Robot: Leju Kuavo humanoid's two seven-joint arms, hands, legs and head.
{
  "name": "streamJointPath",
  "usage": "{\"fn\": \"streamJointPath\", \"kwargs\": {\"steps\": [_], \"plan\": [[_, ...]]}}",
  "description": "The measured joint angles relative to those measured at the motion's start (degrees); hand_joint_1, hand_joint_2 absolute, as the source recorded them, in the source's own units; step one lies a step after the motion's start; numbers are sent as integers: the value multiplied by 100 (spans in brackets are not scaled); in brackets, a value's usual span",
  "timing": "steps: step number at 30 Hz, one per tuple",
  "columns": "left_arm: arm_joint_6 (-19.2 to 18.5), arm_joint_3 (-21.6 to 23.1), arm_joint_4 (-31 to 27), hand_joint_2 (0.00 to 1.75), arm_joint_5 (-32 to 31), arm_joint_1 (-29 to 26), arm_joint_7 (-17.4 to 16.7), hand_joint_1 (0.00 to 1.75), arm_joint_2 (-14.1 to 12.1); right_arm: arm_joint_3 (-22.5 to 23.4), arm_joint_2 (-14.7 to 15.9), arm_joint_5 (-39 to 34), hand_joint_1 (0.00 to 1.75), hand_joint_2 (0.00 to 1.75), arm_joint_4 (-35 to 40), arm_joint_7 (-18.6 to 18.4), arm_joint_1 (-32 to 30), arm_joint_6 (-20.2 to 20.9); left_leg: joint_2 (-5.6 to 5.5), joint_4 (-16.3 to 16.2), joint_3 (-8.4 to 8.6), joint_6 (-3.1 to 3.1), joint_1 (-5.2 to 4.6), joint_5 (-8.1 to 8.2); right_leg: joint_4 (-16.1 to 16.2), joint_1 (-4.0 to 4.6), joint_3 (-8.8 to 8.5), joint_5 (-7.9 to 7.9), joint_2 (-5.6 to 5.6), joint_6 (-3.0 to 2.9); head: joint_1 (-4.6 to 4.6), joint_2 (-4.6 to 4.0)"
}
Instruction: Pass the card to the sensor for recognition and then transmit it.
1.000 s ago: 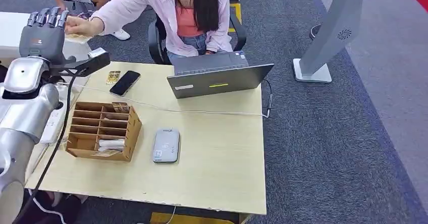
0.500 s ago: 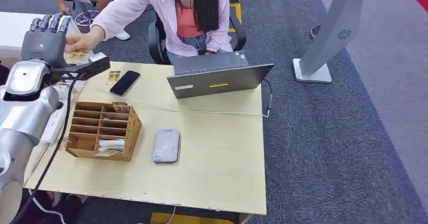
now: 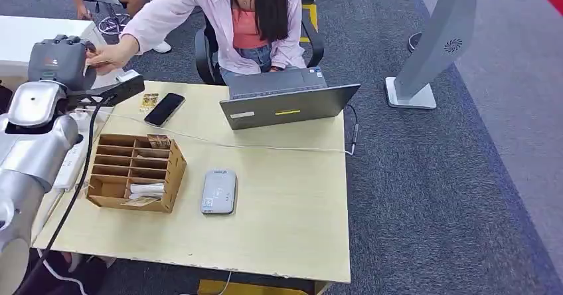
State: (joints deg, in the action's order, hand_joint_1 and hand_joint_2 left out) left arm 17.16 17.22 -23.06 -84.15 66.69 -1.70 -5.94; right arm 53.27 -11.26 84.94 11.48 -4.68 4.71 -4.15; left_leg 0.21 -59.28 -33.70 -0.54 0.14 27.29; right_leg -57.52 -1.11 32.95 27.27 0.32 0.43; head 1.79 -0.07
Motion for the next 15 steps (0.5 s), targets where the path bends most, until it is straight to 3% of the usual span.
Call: {"fn": "streamJointPath", "kwargs": {"steps": [15], "plan": [[42, 0, 2, 175, 120, -47, 221, 175, 0, -4, 0, 2, 0, 0, 0, 0, 1, 2, 0, 0, -1, 0, 0, 0, 0, 0, 0, 0, 0, 0, 0, 0]]}}
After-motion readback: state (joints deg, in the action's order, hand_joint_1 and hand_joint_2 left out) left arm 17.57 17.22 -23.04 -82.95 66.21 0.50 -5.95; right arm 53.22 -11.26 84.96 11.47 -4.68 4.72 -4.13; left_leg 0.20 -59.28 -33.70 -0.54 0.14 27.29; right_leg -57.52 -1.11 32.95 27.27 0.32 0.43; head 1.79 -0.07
